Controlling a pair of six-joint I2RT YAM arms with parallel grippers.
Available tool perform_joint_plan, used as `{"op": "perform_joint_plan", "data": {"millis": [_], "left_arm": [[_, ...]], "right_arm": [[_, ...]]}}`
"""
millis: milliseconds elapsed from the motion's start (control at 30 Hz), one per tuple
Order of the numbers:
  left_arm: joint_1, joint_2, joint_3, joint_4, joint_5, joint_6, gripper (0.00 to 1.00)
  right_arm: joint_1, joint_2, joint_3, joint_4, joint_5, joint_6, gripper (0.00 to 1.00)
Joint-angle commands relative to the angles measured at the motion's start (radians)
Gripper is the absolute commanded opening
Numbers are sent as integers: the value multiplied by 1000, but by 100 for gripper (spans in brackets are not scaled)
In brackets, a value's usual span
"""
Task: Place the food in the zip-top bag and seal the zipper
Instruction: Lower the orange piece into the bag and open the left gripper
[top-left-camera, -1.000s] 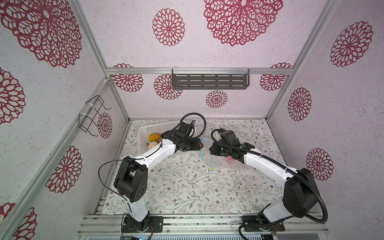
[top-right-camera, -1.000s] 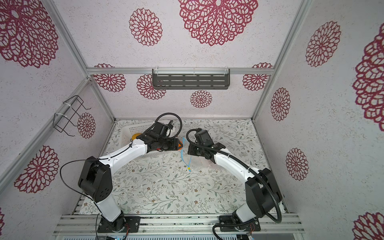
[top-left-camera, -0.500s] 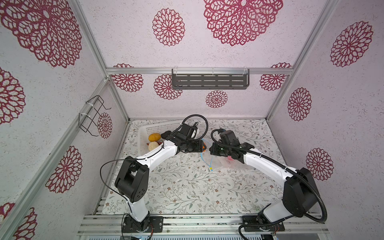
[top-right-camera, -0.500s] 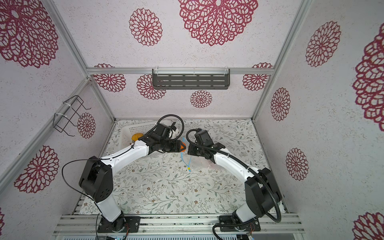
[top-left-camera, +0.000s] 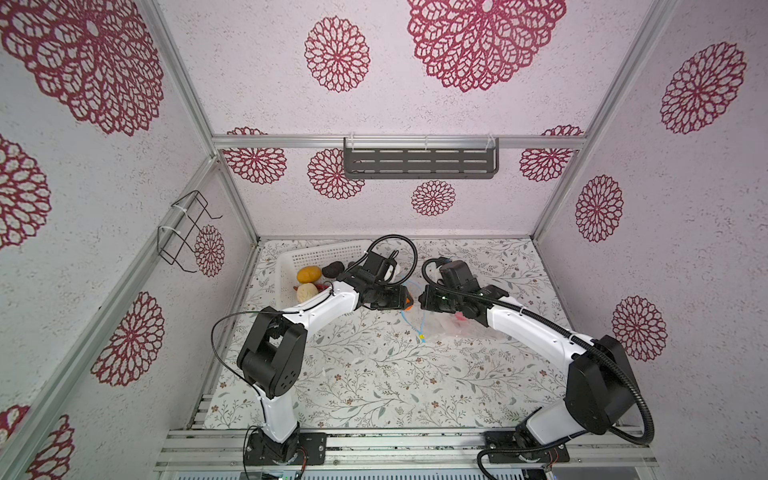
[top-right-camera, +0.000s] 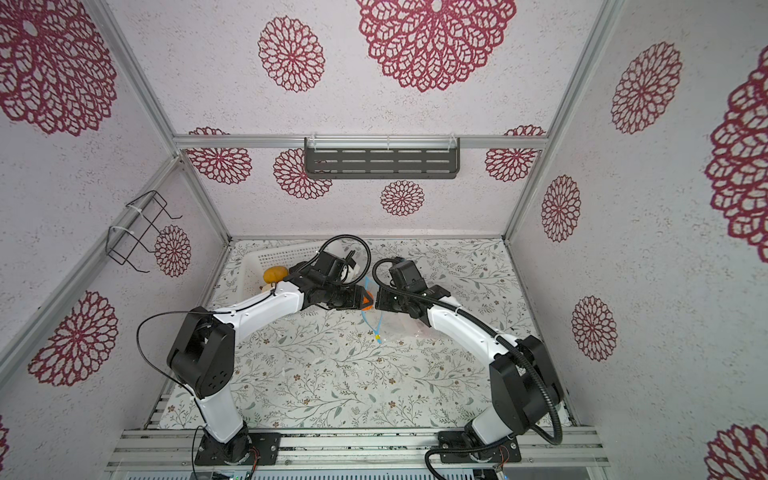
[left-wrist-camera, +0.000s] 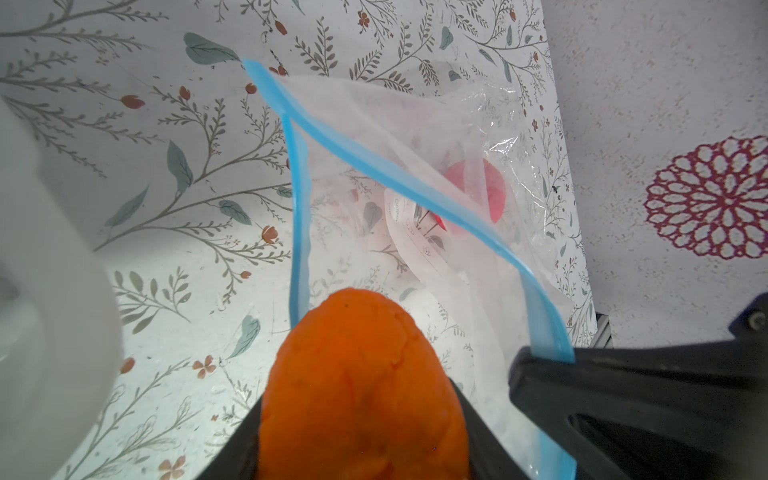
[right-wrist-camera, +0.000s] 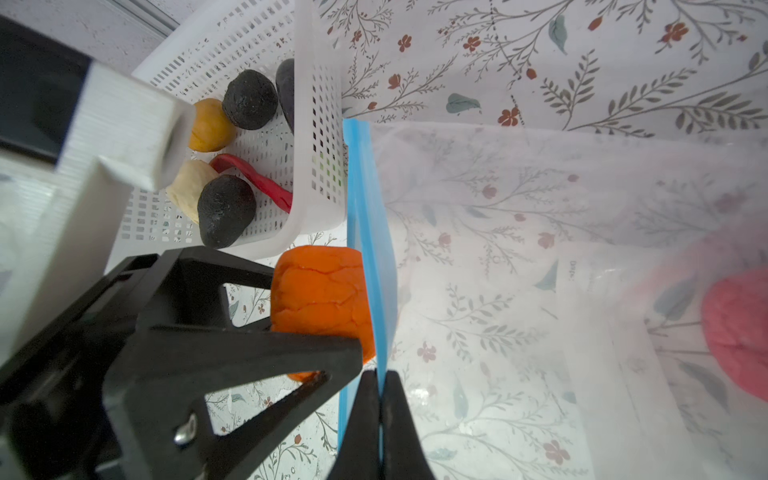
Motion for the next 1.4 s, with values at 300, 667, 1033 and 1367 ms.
{"op": "perform_joint_plan", "data": {"millis": [300, 667, 1033, 1367], "left_arm": [[-14, 24, -2, 28, 23, 3, 54], [-22, 33, 3, 16, 13, 4, 55], [-31, 39, 8, 5, -7, 12, 60], [-30, 39, 14, 5, -10, 18, 68]], "right_arm": [[-7, -20, 28, 20, -12, 19, 0], [-6, -31, 16, 24, -10, 21, 0], [-6, -30, 13, 27, -10, 20, 0], [-7, -25, 13, 28, -12, 21, 0]]}}
